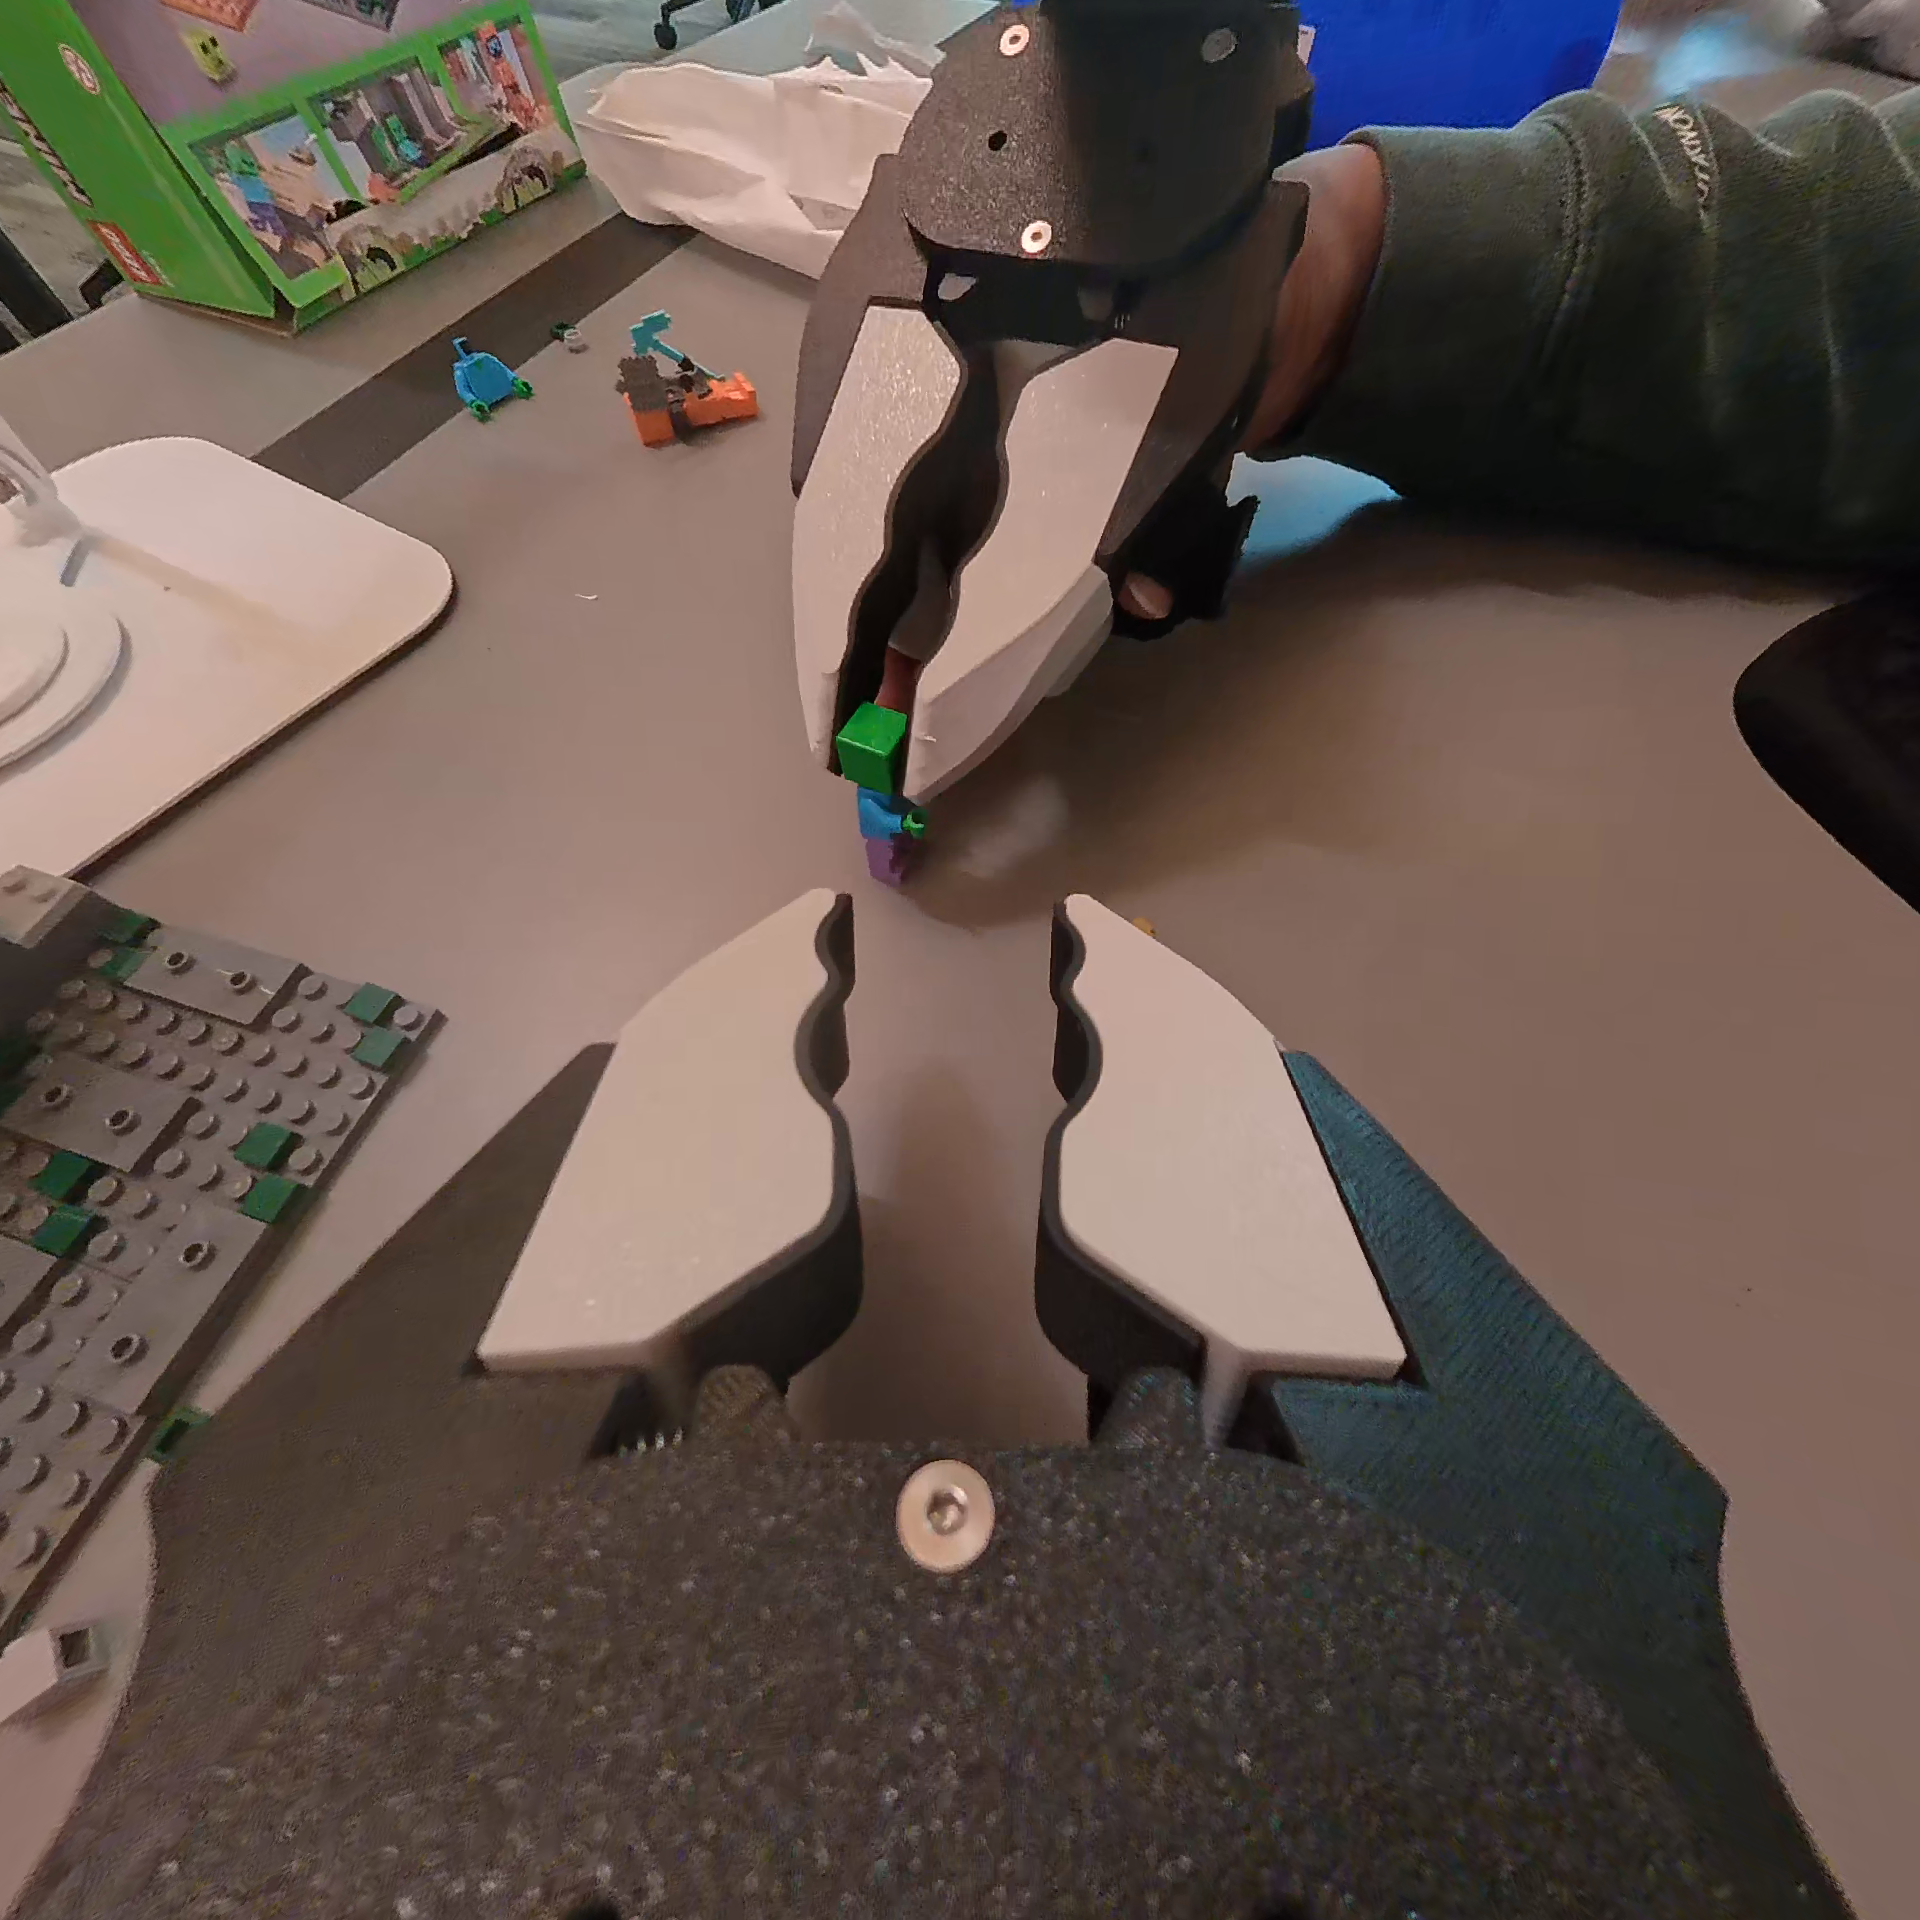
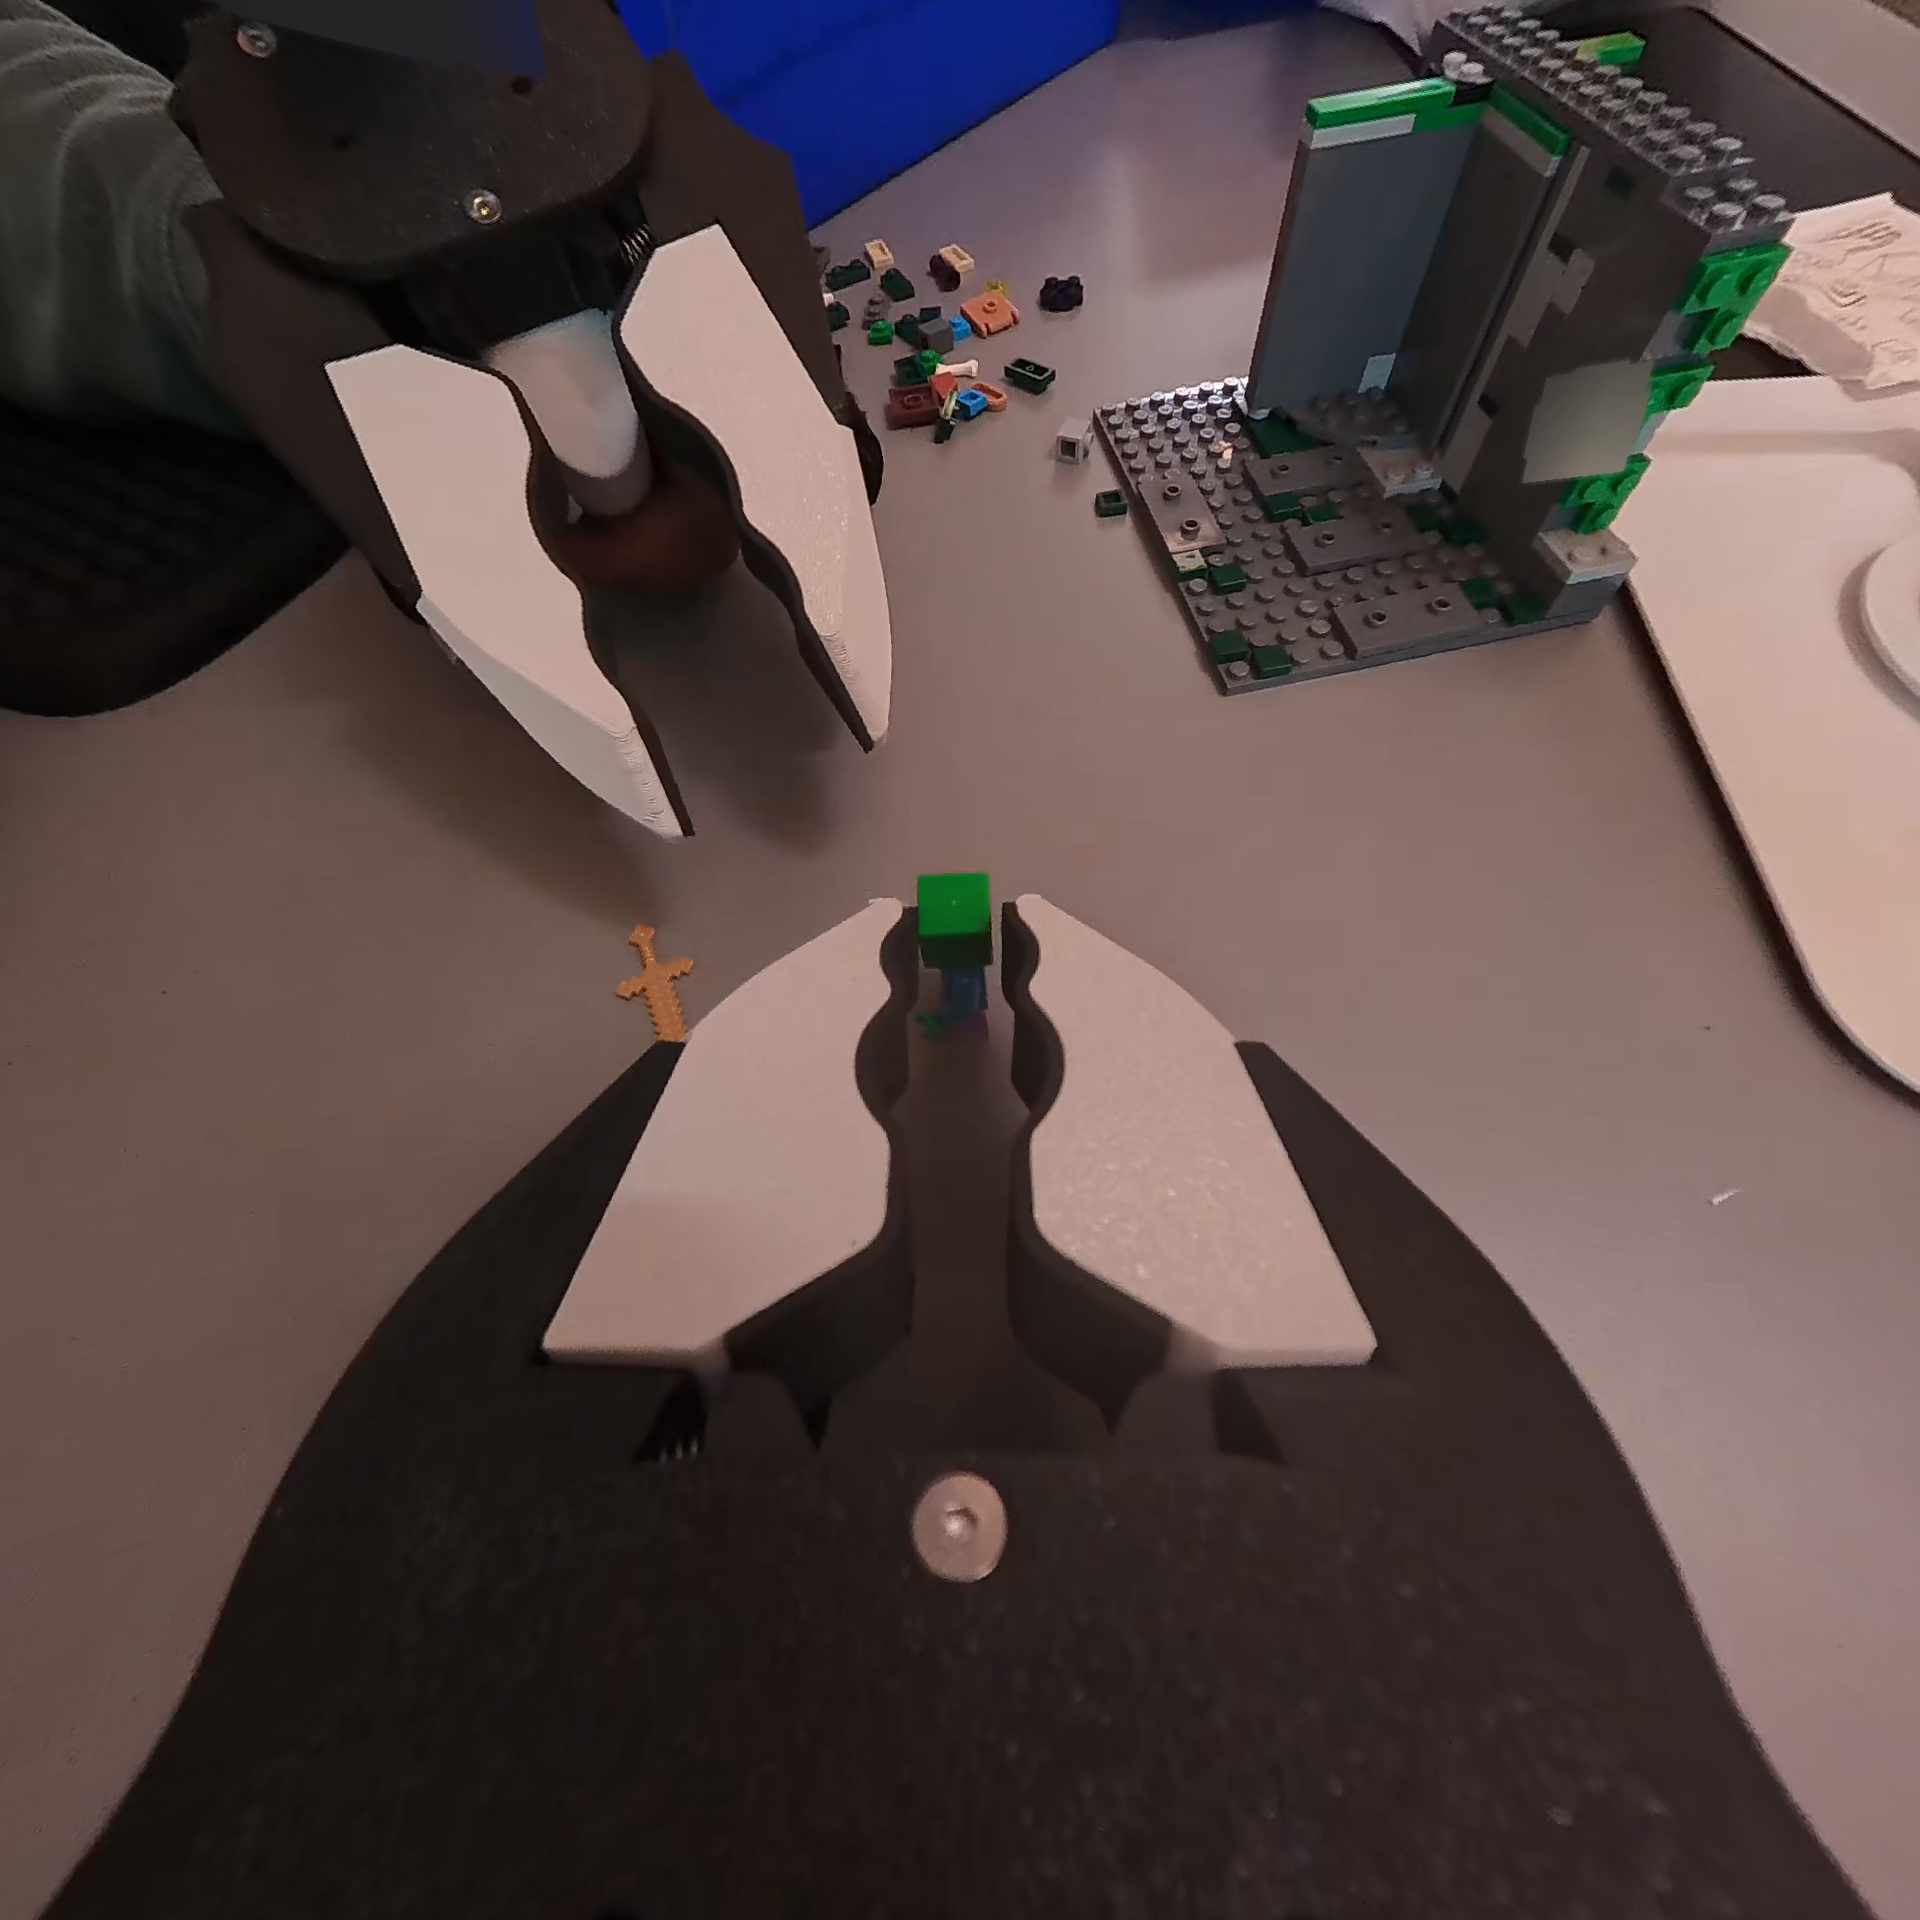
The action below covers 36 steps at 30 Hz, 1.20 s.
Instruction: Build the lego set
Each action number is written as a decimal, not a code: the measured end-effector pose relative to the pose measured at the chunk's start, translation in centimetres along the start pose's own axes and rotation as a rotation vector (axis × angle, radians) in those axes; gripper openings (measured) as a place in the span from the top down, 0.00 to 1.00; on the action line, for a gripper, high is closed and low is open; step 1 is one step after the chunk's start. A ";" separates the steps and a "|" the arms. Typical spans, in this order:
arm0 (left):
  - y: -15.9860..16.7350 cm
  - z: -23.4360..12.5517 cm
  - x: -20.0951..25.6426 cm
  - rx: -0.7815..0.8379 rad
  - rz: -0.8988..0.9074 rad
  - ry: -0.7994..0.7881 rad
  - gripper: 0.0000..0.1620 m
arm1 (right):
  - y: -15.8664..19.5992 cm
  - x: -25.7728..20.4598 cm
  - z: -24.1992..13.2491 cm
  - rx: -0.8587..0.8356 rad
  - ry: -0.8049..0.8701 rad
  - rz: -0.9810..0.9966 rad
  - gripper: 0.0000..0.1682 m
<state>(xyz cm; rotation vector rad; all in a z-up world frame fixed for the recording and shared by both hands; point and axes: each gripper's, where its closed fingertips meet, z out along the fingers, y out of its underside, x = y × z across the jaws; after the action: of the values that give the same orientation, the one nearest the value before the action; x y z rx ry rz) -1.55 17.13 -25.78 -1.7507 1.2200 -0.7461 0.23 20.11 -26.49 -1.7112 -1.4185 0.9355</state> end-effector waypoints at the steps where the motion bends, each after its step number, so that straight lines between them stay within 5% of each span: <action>1: 0.0 0.0 0.0 0.000 -0.001 0.000 0.78 | 0.0 0.0 0.0 0.001 0.000 -0.001 0.91; 29: 0.1 0.0 0.1 -0.004 0.003 0.001 0.79 | -2.5 -0.2 -2.1 0.080 0.023 -0.048 0.84; 36: 0.4 -0.1 0.3 -0.025 0.027 0.003 0.81 | -0.4 -5.0 -2.7 -0.216 -0.077 -0.208 0.86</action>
<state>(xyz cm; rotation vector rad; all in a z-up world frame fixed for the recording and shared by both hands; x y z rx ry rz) -1.74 16.74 -26.08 -1.7504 1.2579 -0.7202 1.74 15.07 -24.43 -1.6541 -1.7645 0.7637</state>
